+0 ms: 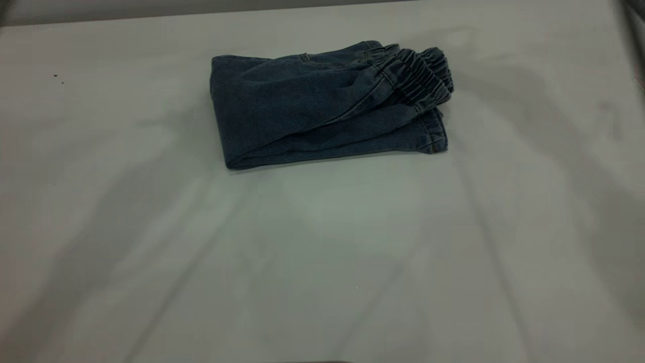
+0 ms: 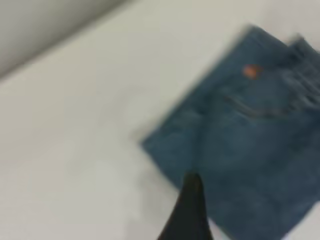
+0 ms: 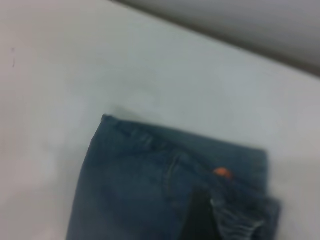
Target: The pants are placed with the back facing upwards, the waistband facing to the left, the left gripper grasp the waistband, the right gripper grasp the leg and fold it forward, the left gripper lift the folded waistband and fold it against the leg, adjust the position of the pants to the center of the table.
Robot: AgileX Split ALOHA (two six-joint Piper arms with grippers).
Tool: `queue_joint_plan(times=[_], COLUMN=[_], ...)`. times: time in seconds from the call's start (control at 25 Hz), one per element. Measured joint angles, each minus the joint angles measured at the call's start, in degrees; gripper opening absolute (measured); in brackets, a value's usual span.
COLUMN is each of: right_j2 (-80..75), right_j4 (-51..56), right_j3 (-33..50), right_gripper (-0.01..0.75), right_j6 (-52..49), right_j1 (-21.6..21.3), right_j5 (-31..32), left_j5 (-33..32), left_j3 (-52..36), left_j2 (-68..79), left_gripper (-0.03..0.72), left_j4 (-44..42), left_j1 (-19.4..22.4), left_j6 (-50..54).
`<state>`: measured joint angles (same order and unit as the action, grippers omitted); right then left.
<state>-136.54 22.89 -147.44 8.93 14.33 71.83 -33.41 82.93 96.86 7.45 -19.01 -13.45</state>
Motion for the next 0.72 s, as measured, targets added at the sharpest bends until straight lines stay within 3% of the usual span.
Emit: queue_joint_plan(times=[0.2,0.4,0.72], right_j2=[-8.3,-13.0,-20.6], right_j4=[-2.6,-12.6,-17.9], right_j3=[1.6,4.7,6.3], right_gripper=[0.467,0.467,0.467], right_j6=[-1.3,-4.3,-11.5], right_j1=[7.4,13.8,15.1], right_j5=[-0.1,-0.4,-1.8], left_j5=[-1.4,-3.1,-3.8], left_j3=[0.2,0.3,0.3], left_j2=[-6.7,-7.7,-6.6], left_gripper=[0.58,0.58,0.58], left_j4=[-3.2,-3.7,-3.7], left_j1=[1.1,1.1,1.1], left_j6=[3.0,3.5,3.5])
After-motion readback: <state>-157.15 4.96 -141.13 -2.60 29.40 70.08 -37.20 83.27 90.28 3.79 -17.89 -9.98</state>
